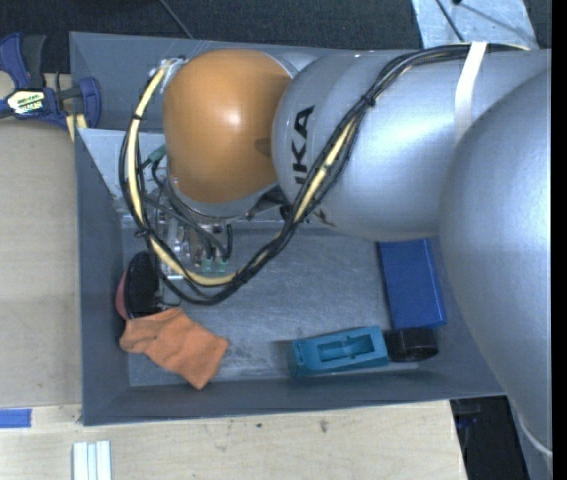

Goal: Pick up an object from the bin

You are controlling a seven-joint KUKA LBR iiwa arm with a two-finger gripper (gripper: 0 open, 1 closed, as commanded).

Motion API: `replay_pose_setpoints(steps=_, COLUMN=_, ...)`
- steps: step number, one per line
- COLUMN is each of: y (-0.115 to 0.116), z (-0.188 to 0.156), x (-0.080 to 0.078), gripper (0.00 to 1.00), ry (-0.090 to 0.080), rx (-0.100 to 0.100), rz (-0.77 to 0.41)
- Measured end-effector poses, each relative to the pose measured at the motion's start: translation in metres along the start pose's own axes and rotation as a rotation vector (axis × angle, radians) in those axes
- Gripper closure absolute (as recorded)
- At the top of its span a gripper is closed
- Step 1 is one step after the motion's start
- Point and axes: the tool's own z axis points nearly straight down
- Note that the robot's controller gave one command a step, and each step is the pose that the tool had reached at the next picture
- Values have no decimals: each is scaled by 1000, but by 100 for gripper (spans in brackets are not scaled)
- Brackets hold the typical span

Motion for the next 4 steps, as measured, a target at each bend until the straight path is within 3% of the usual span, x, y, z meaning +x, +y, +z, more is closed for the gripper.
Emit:
replay_pose_setpoints(steps=1, y=-1, z=-3, x=0, gripper=0, ry=-2, rx=-1, rz=2)
replay_pose_setpoints(steps=2, y=1, z=22, x=3, gripper=0, ry=-15, rx=-3, rz=-132)
replay_pose_setpoints(steps=3, y=-24, z=69, x=20, gripper=0, ry=-8, rx=-2, rz=-175)
replay_pose_setpoints(steps=4, y=-31, z=93, x=33, gripper=0, ry=-7, rx=-1, rz=-42)
